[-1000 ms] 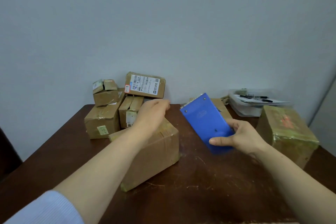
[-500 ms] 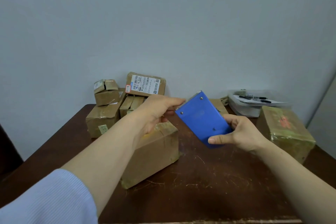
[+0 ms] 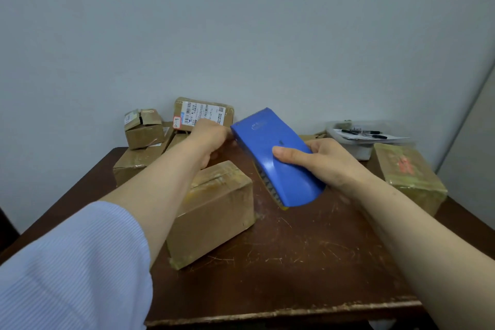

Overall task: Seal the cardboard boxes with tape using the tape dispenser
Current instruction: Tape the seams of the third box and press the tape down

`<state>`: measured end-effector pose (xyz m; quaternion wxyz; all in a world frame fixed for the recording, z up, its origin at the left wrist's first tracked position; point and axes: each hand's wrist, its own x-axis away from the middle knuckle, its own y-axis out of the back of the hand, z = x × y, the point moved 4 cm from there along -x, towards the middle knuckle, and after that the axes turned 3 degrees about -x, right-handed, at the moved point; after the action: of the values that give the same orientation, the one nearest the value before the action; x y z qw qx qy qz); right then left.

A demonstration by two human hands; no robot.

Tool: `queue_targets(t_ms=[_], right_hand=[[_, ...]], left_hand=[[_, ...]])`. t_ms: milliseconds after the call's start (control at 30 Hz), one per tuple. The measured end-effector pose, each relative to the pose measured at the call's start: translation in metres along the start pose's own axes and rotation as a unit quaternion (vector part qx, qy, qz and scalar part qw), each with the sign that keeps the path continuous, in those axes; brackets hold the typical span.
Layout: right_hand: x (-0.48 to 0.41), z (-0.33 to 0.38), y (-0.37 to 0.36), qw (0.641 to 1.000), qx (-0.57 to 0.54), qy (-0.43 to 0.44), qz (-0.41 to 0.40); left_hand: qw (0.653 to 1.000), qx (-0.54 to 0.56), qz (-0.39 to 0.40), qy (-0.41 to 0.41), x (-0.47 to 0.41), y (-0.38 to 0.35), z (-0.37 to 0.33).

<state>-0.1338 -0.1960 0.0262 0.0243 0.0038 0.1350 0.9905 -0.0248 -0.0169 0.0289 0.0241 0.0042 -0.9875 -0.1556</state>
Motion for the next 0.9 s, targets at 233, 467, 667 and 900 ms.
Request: queue_targets(t_ms=[233,467,667,900], right_hand=[[0.016,-0.020,0.015,0.996,-0.042,-0.072,-0.019],[0.011,-0.030,0.003,0.995,-0.039,-0.092,-0.018],[0.007,-0.030,-0.004,0.995,-0.030,-0.091,-0.019],[0.007,-0.037,-0.006,0.994,-0.027,-0.103,-0.016]], left_hand=[[0.996,-0.024,-0.078,0.031,-0.032,0.032,0.026],[0.991,-0.112,-0.066,0.037,-0.049,0.023,0.038],[0.985,-0.158,-0.053,0.040,-0.055,0.014,0.043],[0.970,-0.233,-0.041,0.047,-0.064,0.005,0.054]])
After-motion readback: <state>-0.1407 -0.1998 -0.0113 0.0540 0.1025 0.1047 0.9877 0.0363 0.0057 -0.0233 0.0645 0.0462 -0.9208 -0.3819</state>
